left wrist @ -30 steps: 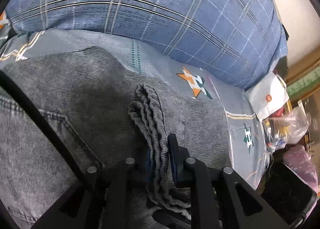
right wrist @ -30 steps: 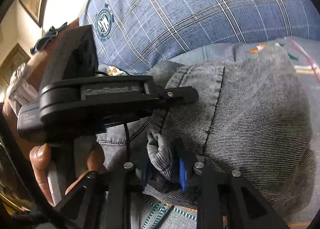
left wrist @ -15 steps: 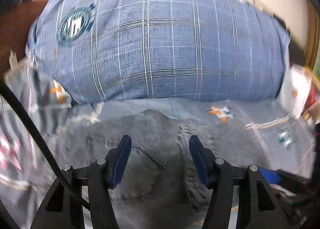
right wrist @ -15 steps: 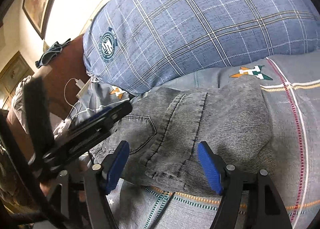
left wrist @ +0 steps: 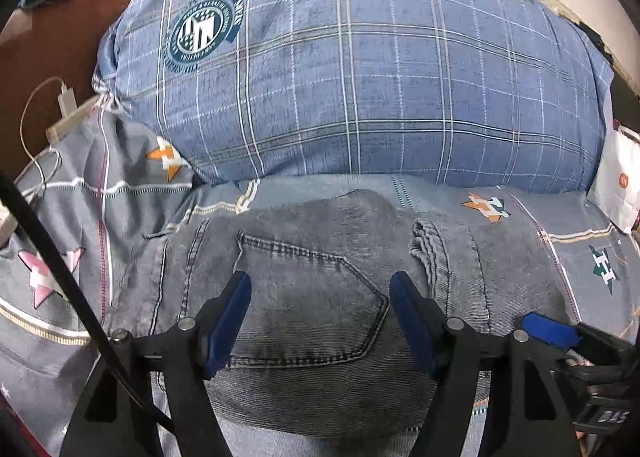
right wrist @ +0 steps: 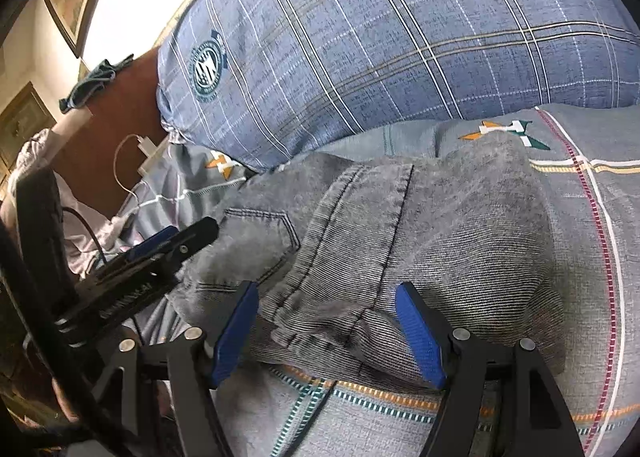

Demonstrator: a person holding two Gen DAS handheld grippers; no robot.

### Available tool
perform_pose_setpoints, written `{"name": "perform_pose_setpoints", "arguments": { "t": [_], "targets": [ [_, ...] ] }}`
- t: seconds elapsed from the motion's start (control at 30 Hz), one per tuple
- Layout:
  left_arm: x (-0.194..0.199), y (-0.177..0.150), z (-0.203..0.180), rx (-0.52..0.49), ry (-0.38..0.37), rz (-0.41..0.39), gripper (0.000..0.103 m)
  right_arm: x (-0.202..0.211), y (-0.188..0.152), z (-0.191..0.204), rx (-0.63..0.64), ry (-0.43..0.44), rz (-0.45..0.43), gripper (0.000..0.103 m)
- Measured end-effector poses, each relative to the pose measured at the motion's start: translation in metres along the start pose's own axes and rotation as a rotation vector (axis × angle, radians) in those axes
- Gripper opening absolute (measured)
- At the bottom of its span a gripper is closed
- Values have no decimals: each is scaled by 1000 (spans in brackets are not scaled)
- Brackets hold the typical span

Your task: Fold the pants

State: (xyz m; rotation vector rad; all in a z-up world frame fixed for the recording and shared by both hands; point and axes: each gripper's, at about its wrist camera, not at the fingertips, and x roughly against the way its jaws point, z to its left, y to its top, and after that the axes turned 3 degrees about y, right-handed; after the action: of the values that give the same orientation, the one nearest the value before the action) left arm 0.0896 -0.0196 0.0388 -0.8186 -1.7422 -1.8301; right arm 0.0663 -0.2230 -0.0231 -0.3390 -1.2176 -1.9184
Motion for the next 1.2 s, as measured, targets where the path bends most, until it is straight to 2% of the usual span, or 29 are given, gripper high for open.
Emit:
{"name": "perform_pose_setpoints", "arguments": {
  "t": [0.1, 0.23, 0.37, 0.47, 0.53, 0.67, 1.0, 1.2],
  "targets": [
    [0, -1, 8, 48, -57, 28, 73, -10, -2, -6, -31, -4, 30, 74],
    [-1, -3, 16, 83, -61, 46, 73, -14, -6, -9, -45, -7, 46, 74],
    [15, -24, 32, 99, -2, 12, 73, -6, -6, -5, -43, -1, 30, 74],
    [26, -45, 52, 153, 55, -13, 73, -3, -7, 0, -39, 5, 28, 74],
    [32, -54, 64, 195, 84, -29, 80, 0, -8, 5, -28, 8, 26, 74],
    [33, -58, 79, 259, 89, -33, 80, 7, -11, 16, -1, 7, 17, 74],
    [28, -69, 83, 247, 120, 8, 80, 15, -9, 14, -16, 14, -3, 74],
    [29, -71, 98, 240, 134, 20, 80, 14, -4, 19, -21, 18, -6, 74]
  ]
}}
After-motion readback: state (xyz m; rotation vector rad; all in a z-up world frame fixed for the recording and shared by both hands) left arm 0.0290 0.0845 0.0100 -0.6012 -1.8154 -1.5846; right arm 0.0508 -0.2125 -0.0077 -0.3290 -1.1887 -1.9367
